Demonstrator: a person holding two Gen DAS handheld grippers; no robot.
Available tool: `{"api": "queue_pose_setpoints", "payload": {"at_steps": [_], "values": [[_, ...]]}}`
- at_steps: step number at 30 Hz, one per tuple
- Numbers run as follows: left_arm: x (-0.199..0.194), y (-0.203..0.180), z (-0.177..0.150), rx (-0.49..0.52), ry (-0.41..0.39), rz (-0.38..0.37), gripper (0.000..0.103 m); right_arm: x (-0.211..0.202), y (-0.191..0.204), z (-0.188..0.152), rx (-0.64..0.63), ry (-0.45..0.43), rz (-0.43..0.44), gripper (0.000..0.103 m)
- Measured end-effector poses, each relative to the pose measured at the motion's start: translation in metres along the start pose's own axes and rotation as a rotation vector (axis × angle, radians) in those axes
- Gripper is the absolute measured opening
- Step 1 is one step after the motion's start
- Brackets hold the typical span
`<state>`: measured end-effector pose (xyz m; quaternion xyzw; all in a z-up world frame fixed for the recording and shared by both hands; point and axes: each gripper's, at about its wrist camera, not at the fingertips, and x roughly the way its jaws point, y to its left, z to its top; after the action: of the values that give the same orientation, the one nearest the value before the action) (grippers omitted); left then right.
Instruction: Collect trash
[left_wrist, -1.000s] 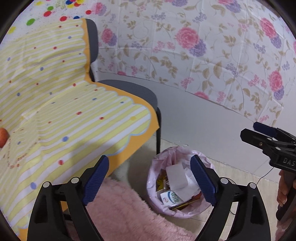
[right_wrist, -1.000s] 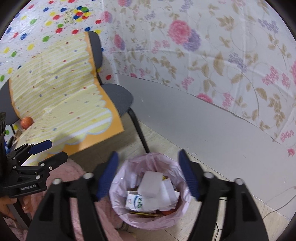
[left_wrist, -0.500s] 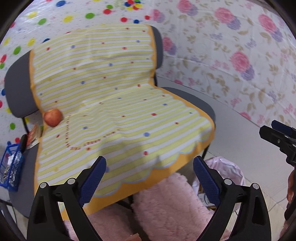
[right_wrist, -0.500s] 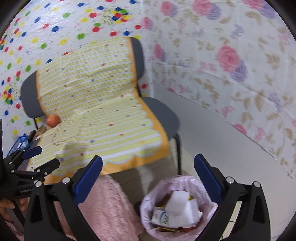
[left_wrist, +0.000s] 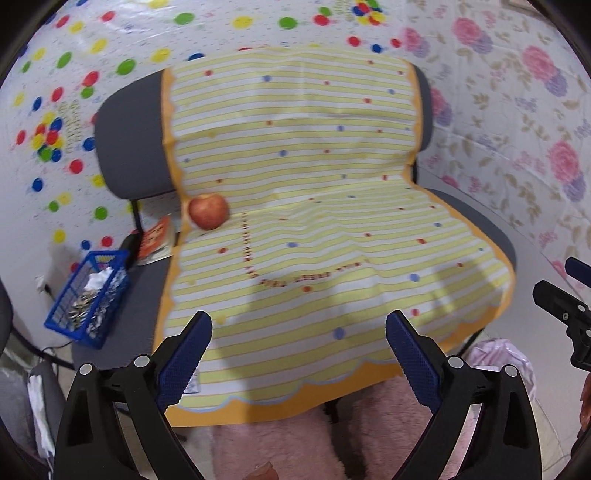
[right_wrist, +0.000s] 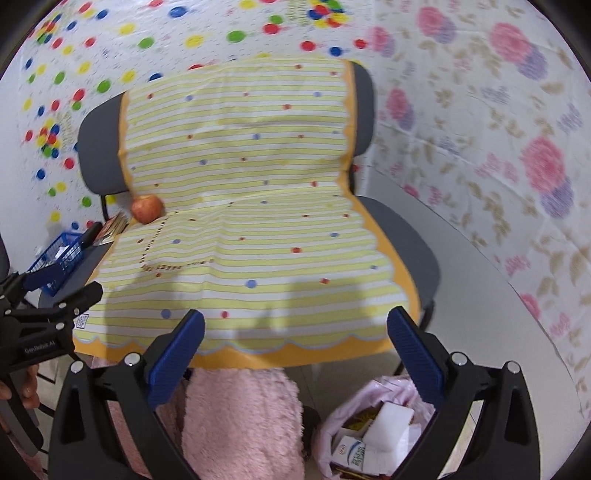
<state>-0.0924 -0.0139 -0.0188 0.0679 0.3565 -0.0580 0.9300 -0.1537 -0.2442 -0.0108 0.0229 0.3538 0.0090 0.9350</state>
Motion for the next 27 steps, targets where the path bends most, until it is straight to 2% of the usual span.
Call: {"api": "queue_pose_setpoints", "payload": {"at_steps": [8,27], "values": [[-0.002,0.031,-0.003,-0.049,0.015,0.079,0.094,0.017,0.026,0.013,-0.034,0.005,0.066,0.097],[0.0,0.04,-0.003,-0.067,0.022,0.08,0.094,0.021,0.036,0.018,-0.048,0.004,0.077,0.097]]}}
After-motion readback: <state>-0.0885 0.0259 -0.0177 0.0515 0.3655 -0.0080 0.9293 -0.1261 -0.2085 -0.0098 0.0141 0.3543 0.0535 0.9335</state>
